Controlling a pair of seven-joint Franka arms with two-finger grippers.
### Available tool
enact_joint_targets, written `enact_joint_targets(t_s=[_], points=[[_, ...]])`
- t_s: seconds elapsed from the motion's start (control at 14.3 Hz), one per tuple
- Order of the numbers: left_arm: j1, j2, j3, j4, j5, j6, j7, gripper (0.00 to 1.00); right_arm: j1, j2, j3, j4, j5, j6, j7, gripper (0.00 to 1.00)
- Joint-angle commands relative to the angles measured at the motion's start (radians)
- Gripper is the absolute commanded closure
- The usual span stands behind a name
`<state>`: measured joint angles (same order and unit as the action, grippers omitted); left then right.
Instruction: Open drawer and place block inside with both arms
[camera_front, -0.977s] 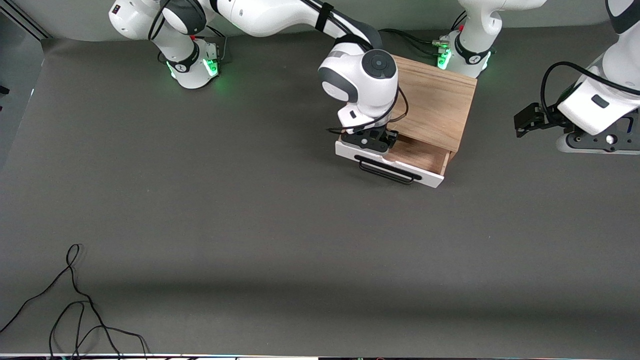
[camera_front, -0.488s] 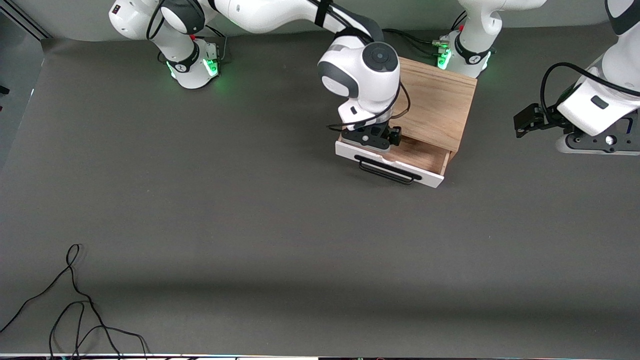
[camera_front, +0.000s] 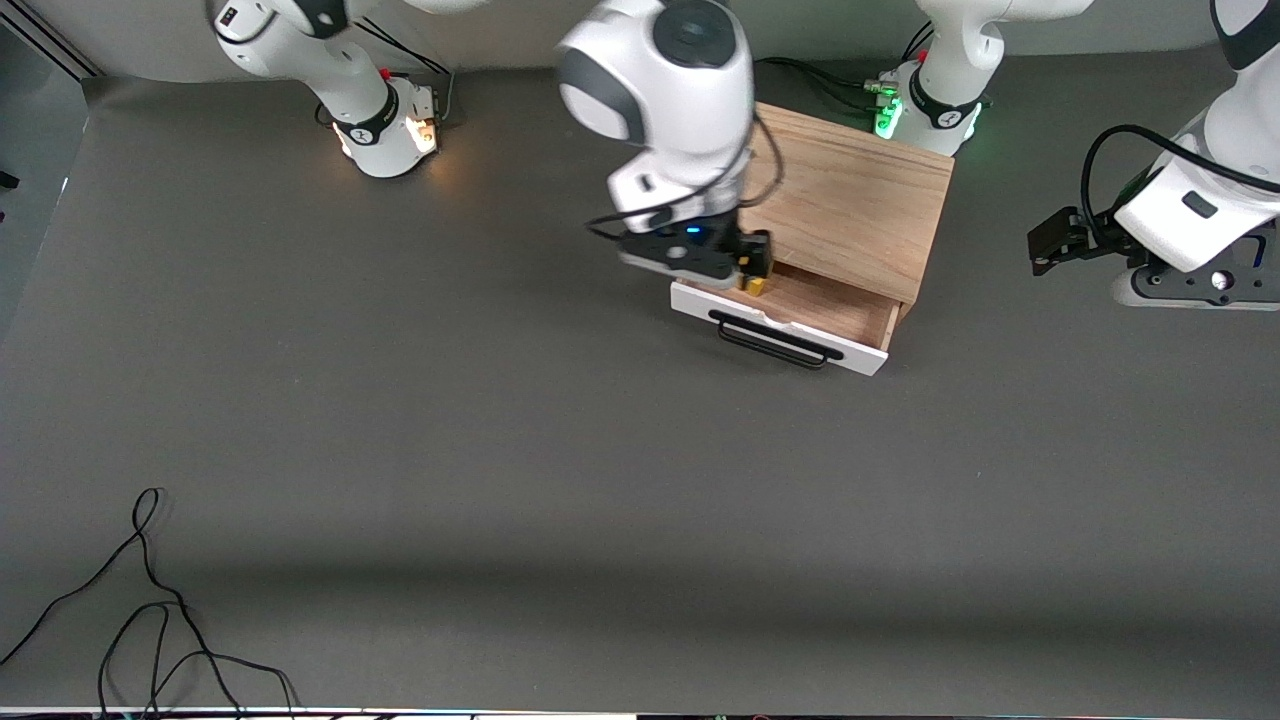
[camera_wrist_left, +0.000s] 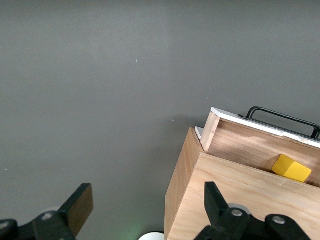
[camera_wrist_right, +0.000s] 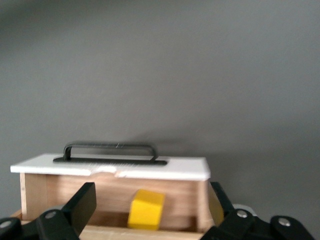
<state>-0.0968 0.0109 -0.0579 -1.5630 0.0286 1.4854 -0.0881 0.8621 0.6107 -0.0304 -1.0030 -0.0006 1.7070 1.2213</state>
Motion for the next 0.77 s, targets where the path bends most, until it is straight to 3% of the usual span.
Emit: enact_joint_targets(t_s=[0.0, 0.28, 0.42, 0.7], points=[[-0.012, 0.000, 0.007, 0.009, 0.011, -0.011, 0.007, 0.01, -0.118, -0.172, 0.007, -0.181, 0.004, -0.012, -0.182, 0.00], [-0.011, 0.003, 0.007, 0.009, 0.011, -0.011, 0.007, 0.01, -0.303, -0.351, 0.006, -0.388, 0.005, -0.004, -0.476, 0.00], [-0.011, 0.003, 0.007, 0.009, 0.011, -0.011, 0.007, 0.01, -0.412, -0.413, -0.017, -0.442, 0.011, -0.006, -0.671, 0.00], [-0.011, 0.003, 0.007, 0.009, 0.011, -0.011, 0.007, 0.01, -0.472, -0.538, -0.167, -0.581, 0.086, 0.002, -0.888, 0.00]])
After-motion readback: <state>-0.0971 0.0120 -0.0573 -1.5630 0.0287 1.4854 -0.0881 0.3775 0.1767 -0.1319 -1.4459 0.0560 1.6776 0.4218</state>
